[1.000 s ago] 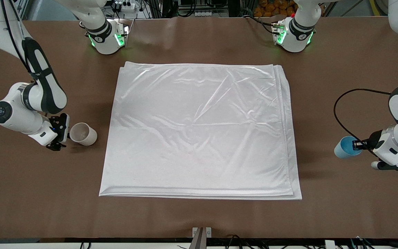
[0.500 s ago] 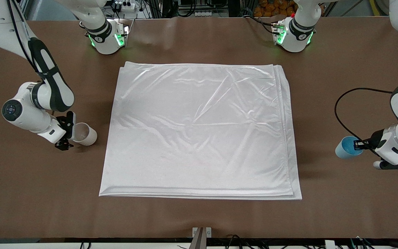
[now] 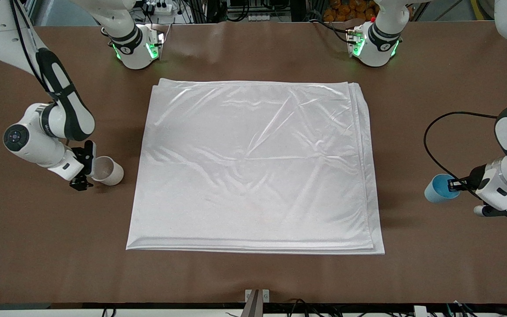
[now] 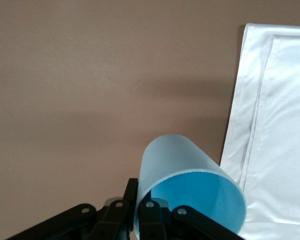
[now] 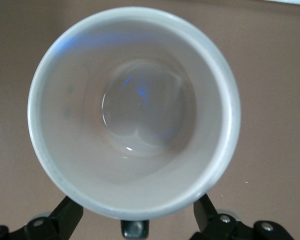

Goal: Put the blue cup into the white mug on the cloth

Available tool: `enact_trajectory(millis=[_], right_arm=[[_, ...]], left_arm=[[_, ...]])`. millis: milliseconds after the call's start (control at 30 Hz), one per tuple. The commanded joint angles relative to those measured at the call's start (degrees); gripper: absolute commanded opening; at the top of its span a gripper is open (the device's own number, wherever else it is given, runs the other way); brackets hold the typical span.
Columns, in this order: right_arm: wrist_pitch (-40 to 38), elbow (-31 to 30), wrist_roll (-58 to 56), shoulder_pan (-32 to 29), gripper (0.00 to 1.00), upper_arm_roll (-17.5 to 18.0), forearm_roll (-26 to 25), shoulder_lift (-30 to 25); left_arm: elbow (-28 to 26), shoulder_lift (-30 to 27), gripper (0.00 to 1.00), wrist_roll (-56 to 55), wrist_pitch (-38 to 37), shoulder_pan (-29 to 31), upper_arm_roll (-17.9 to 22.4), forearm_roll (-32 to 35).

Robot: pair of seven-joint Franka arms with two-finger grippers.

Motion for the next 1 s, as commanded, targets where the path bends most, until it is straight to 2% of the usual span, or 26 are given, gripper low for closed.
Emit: enact_trajectory(millis=[0,33,133,233,667,833,967], right_arm=[[1.18,-1.44,-1.84,-1.14,0.64,0.67,0.17,-0.99],[1.18,-1.53,-2.37,-1.06,0.56,0.67,0.17,-1.16],[1.18,-1.53,-5.7,-1.06,0.23,0.76,0.17,-1.43],[1.18,-1.62,-6.15,-1.06,0.0,0.76,0.17,-1.69],[1.18,-1.27,-6.06,-0.44,0.0,0.93,0.26,-4.68],[0.39,-1.44,-5.1,-0.62,0.0,3.39,0.79,-7.14],[-2.33,-1.53,-1.94,0.0,0.0,4.8,1.58,-8.89]], left_arm=[[-0.31,-1.42,0.0,-0.17,-0.63,0.79,0.19,-0.84],[-0.31,-1.59,0.0,-0.17,-0.63,0.79,0.19,-0.93],[-0.31,-2.12,0.0,-1.04,-0.63,0.71,0.19,-1.01],[1.01,-2.03,0.0,-1.57,-0.63,0.62,0.02,-1.28],[2.33,-2.82,0.0,-6.14,-0.63,-0.09,-1.12,-4.26],[2.33,-3.0,0.0,-6.06,-0.72,0.44,-1.65,-4.62],[2.42,-2.91,0.0,-6.58,-0.63,0.36,-2.18,-7.34]])
